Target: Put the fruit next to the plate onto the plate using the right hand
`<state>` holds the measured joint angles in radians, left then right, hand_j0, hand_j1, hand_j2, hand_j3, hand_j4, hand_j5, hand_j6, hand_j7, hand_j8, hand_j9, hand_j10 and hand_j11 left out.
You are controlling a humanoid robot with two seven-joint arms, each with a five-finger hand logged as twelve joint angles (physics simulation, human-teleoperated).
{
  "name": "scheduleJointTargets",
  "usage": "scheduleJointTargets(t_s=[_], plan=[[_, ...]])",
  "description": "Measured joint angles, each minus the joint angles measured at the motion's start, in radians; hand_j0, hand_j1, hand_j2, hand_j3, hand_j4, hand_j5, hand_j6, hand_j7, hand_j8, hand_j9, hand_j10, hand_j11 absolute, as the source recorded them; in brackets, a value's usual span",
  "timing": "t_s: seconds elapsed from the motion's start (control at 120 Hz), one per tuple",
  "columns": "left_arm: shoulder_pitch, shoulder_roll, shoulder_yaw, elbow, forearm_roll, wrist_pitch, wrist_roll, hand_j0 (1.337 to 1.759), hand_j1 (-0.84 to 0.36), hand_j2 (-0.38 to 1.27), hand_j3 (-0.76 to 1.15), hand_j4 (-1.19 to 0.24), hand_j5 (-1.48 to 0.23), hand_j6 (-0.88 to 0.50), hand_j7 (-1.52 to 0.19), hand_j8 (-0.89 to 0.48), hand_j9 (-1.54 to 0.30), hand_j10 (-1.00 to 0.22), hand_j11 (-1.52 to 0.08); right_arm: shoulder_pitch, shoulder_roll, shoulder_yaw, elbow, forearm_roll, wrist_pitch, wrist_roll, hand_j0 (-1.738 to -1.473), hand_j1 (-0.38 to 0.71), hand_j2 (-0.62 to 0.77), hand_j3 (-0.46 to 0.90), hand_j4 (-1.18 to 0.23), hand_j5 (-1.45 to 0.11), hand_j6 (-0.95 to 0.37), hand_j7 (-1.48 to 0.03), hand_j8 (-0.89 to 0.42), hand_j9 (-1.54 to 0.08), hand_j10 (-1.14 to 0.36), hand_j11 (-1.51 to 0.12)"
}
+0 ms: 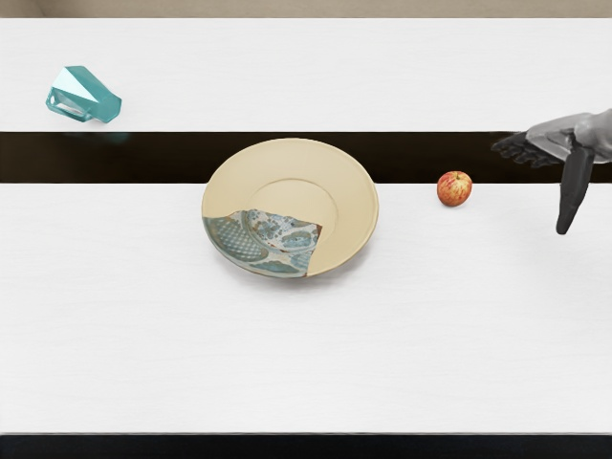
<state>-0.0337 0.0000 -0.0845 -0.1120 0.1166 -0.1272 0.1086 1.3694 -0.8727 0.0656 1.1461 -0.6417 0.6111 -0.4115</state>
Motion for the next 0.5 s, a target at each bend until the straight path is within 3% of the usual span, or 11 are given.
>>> scheduleJointTargets(t_s=[0.15, 0.308, 0.5], plan=[[0.000, 0.000, 0.000, 0.000, 0.000, 0.000, 0.000, 1.658, 0.34, 0.00, 0.00, -0.01, -0.01, -0.01, -0.01, -0.01, -0.01, -0.01, -0.01, 0.012, 0.002, 0.001, -0.002, -0.003, 0.000, -0.008, -1.658, -0.35, 0.00, 0.00, 0.00, 0.00, -0.01, 0.00, -0.01, 0.00, 0.00, 0.00], [0.000, 0.000, 0.000, 0.000, 0.000, 0.000, 0.000, 1.658, 0.34, 0.00, 0.00, -0.01, -0.01, -0.01, -0.01, -0.01, -0.01, -0.01, -0.01, 0.036, 0.018, 0.013, 0.002, 0.008, 0.000, -0.146, -1.658, -0.35, 0.00, 0.00, 0.00, 0.00, -0.01, 0.00, -0.01, 0.00, 0.00, 0.00], [0.000, 0.000, 0.000, 0.000, 0.000, 0.000, 0.000, 1.658, 0.34, 0.00, 0.00, -0.01, -0.01, -0.01, -0.01, -0.01, -0.01, -0.01, -0.01, 0.056, 0.136, 0.060, 0.035, -0.041, -0.044, -0.191, -1.658, -0.35, 0.00, 0.00, 0.00, 0.00, -0.01, 0.00, 0.00, 0.00, 0.00, 0.00]])
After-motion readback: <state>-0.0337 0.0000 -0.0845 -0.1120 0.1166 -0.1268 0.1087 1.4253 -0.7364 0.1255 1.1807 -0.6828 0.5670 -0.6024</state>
